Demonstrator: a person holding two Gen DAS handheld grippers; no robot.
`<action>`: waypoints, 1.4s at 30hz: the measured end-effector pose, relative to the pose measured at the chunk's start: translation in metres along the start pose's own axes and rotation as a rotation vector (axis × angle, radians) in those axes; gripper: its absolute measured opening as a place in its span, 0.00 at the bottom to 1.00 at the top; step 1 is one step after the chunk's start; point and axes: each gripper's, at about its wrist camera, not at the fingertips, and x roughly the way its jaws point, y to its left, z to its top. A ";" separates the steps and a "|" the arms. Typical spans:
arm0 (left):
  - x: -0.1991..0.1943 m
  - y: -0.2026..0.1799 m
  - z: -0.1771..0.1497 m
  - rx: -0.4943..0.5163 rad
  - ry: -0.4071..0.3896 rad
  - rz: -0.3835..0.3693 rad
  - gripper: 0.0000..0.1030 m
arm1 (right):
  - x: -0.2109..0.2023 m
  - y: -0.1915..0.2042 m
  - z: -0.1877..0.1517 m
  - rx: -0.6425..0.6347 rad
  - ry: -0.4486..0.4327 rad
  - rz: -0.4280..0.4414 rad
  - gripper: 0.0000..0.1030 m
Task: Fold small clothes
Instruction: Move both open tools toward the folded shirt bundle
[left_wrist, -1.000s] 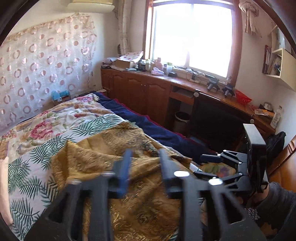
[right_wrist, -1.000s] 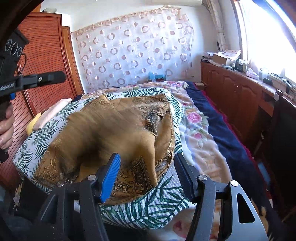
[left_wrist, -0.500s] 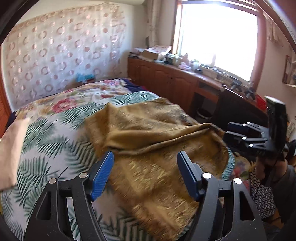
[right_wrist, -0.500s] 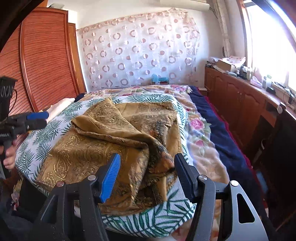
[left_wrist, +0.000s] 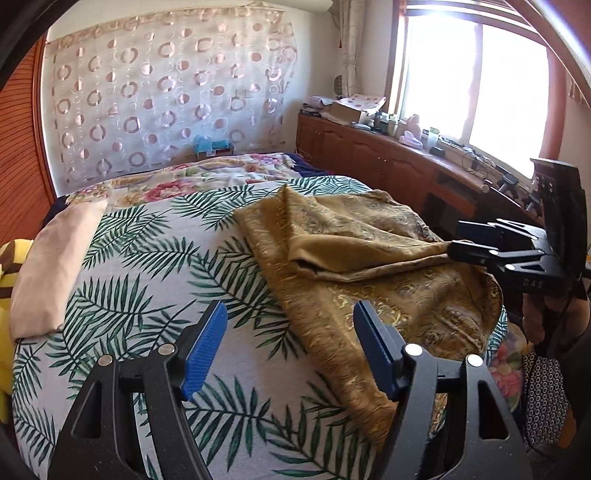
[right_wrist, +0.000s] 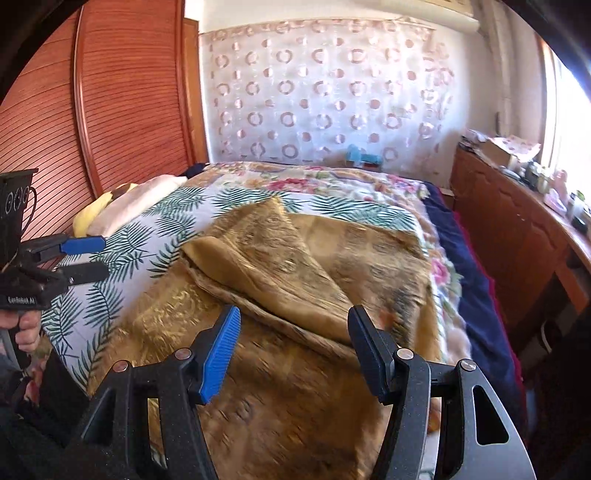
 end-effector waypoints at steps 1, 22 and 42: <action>0.000 0.003 -0.001 -0.003 0.000 0.001 0.70 | 0.004 0.001 0.003 -0.008 0.006 0.006 0.61; 0.025 0.045 -0.001 -0.032 0.027 0.033 0.70 | 0.105 0.015 0.059 -0.178 0.218 0.167 0.61; 0.045 0.045 0.005 -0.029 0.061 -0.004 0.70 | 0.122 0.016 0.075 -0.166 0.210 0.220 0.05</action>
